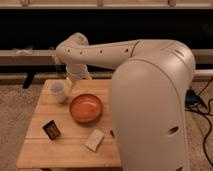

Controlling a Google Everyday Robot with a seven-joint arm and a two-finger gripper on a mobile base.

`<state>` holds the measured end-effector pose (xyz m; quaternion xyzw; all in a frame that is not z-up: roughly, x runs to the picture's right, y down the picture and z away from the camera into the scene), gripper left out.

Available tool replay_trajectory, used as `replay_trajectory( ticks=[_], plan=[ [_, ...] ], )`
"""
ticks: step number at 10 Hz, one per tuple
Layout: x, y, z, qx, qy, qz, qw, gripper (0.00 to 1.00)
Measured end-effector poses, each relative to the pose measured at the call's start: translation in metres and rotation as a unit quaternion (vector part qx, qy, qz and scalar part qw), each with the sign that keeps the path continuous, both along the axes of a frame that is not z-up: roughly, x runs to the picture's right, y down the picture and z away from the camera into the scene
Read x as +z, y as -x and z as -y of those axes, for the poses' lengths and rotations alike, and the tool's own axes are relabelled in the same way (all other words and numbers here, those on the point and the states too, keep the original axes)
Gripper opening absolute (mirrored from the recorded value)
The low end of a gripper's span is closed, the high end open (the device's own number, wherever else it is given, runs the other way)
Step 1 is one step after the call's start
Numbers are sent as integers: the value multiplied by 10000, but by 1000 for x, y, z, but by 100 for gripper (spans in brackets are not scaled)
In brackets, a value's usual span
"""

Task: Knock the eraser over

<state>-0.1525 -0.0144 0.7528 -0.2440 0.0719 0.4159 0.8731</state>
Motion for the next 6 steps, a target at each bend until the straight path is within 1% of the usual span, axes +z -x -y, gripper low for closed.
replay_trajectory(
  ticks=[1,2,3,4,5,6],
  plan=[
    [-6,14,-8,-91,15,88,9999,80],
    [-14,36,-22,-234,65,227,9994,80],
    [-17,64,-33,-405,104,378,9984,80],
    [-15,80,-40,-507,143,443,9976,80],
    [1,110,-62,-793,282,501,9952,80],
    [15,119,-74,-918,373,469,9940,80]
  ],
)
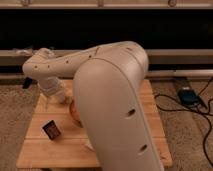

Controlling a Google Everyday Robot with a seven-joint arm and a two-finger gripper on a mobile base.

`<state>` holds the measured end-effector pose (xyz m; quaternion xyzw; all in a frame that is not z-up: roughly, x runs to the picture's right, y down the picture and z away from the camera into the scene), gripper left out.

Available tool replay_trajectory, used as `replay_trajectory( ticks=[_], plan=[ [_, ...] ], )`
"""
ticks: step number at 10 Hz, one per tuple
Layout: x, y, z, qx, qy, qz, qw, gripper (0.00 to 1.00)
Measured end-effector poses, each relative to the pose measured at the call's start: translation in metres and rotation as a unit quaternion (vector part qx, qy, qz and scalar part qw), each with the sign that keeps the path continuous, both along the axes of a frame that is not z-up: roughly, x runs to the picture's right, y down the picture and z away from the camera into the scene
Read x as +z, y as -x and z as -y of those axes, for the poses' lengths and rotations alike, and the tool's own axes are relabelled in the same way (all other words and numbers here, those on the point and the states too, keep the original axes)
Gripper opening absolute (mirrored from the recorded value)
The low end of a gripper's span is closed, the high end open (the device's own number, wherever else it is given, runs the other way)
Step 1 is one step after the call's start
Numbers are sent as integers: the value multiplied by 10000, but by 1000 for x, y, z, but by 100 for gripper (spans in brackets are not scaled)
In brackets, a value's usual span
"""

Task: Knock the eraser over

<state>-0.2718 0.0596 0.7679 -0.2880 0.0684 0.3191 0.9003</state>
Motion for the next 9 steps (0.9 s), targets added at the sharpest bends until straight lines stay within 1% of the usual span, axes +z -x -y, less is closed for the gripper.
replay_trajectory(
  ticks=[1,2,3,5,6,8,9],
  plan=[
    [8,6,-7,-85,50,-32,9999,80],
    [17,13,-20,-199,163,-86,9996,80],
    [23,11,-30,-292,242,-166,9991,80],
    [28,9,-49,-404,392,-278,9980,80],
    [30,7,-62,-464,500,-329,9971,80],
    [28,-9,-89,-527,740,-443,9949,80],
    [28,-19,-98,-494,851,-475,9940,80]
  ],
)
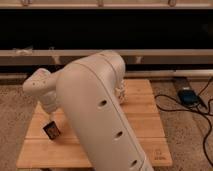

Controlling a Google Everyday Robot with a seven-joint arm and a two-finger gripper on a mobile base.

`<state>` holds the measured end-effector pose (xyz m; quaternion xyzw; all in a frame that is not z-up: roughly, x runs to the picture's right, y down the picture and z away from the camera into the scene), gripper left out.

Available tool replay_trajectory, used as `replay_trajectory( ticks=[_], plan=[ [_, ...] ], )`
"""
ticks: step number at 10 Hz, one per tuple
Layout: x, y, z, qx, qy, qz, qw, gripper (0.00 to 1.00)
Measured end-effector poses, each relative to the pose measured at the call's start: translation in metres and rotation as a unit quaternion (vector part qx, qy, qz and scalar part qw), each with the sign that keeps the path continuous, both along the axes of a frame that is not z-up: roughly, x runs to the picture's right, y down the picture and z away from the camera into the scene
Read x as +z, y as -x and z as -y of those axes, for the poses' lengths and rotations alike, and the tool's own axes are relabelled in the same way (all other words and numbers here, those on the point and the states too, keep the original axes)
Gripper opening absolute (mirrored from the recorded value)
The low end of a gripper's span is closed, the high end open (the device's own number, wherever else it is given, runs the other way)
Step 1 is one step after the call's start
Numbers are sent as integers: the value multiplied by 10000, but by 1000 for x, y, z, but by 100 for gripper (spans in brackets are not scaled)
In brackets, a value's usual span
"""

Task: Knock the eraser over

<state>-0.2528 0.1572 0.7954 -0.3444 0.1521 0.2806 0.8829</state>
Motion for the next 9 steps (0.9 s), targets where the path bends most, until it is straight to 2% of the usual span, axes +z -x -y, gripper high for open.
replay_trajectory(
  ticks=[4,5,7,9],
  plan=[
    [-2,-43,-15,333,345,-256,9985,80],
    [-3,-51,-14,402,333,-293,9982,80],
    [-5,-63,0,562,142,-293,9979,80],
    [-5,-60,-1,553,141,-269,9980,80]
  ],
)
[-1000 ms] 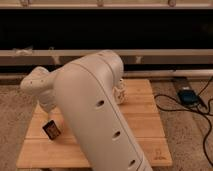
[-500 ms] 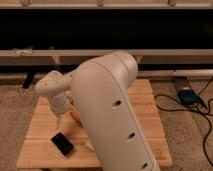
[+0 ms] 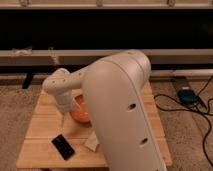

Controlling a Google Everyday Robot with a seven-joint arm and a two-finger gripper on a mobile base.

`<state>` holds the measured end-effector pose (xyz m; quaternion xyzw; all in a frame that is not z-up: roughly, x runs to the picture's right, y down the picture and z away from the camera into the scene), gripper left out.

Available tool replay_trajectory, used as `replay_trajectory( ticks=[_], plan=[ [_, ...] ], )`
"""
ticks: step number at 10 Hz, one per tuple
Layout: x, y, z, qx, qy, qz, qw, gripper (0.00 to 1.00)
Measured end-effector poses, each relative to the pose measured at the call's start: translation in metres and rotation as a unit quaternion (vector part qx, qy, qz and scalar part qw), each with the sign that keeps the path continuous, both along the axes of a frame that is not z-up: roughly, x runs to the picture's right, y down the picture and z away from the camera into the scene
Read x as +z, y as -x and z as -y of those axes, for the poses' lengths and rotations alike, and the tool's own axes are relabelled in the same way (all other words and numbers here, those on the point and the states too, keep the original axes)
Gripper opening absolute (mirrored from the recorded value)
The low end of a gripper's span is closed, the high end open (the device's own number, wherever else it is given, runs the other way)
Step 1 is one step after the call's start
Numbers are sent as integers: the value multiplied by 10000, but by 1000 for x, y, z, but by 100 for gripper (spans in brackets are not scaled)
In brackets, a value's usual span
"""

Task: Knock the eraser over

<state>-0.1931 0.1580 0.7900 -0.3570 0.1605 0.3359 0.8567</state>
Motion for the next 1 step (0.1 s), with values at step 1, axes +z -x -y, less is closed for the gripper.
replay_trajectory(
  ticks=[1],
  plan=[
    [-1,1,0,1,0,14,10000,80]
  ],
)
